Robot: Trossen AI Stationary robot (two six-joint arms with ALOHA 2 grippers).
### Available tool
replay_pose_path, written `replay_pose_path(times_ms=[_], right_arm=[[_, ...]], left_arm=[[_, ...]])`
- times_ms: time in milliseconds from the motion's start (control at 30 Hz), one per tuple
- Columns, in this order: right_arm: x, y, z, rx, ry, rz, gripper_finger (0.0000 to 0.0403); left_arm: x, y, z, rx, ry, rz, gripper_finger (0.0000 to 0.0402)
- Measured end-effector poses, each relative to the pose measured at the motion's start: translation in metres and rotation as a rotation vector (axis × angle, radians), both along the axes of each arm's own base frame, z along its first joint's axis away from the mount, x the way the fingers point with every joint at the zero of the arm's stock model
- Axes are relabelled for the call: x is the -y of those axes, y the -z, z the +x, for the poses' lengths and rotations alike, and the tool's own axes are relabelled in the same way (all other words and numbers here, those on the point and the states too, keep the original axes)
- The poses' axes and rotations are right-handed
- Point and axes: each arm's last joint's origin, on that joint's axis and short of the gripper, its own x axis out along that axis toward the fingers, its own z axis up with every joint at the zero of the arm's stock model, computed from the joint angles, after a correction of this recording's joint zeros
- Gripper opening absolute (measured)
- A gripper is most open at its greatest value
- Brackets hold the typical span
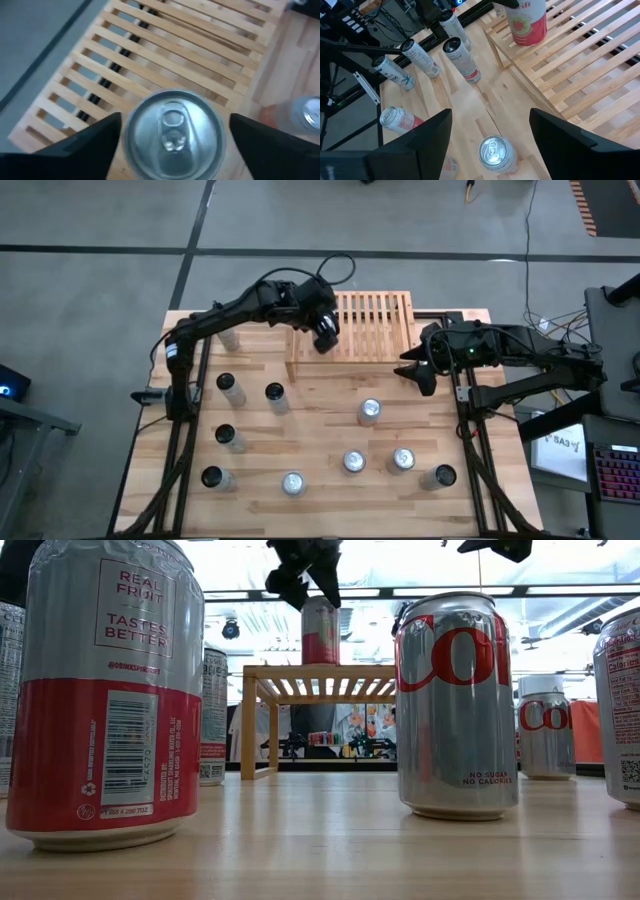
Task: Place canned beverage on shelf
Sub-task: Put the top pink and white soda can on the shelf
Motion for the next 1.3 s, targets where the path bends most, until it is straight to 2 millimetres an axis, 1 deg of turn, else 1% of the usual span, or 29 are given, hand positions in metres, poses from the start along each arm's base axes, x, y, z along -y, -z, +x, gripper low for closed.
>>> replay_pose_path(times_ms=[33, 100, 300, 367, 467, 633, 733, 800, 1033, 1167, 1300], right_arm=[[0.0, 0.0, 0.0, 0.0, 0.0, 0.0, 0.026], [0.0, 0.0, 0.0, 0.0, 0.0, 0.0, 0.026], [0.0, 0.0, 0.0, 0.0, 0.0, 0.0, 0.026], [0.0, 0.0, 0.0, 0.0, 0.006, -0.004, 0.026], [0.002, 0.0, 0.0, -0.001, 0.044, -0.034, 0.026], [0.005, -0.002, 0.004, 0.013, 0.107, -0.136, 0.026], [0.009, -0.004, 0.012, 0.04, 0.116, -0.202, 0.026], [0.013, -0.004, 0.02, 0.049, 0.109, -0.246, 0.026], [0.027, 0.001, 0.053, 0.054, 0.07, -0.41, 0.026], [0.035, 0.002, 0.065, 0.073, 0.075, -0.459, 0.026], [0.044, 0.001, 0.073, 0.089, 0.103, -0.488, 0.026]], left_arm=[[0.0, 0.0, 0.0, -0.001, -0.009, 0.008, 0.0384], [-0.001, -0.001, -0.001, -0.003, -0.011, 0.009, 0.0391], [-0.003, -0.009, -0.005, 0.001, -0.001, 0.024, 0.0365], [-0.001, -0.019, -0.01, 0.003, 0.013, 0.036, 0.0362], [0.002, -0.042, -0.021, 0.044, 0.022, 0.057, 0.0362], [0.008, -0.066, -0.042, 0.153, 0.014, 0.081, 0.0361], [0.014, -0.078, -0.055, 0.204, -0.013, 0.067, 0.0361], [0.016, -0.083, -0.062, 0.23, -0.037, 0.046, 0.0361], [0.027, -0.08, -0.085, 0.069, -0.013, 0.027, 0.0361], [0.032, -0.078, -0.091, 0.022, 0.042, 0.054, 0.0357], [0.036, -0.077, -0.098, -0.002, 0.095, 0.085, 0.0335]])
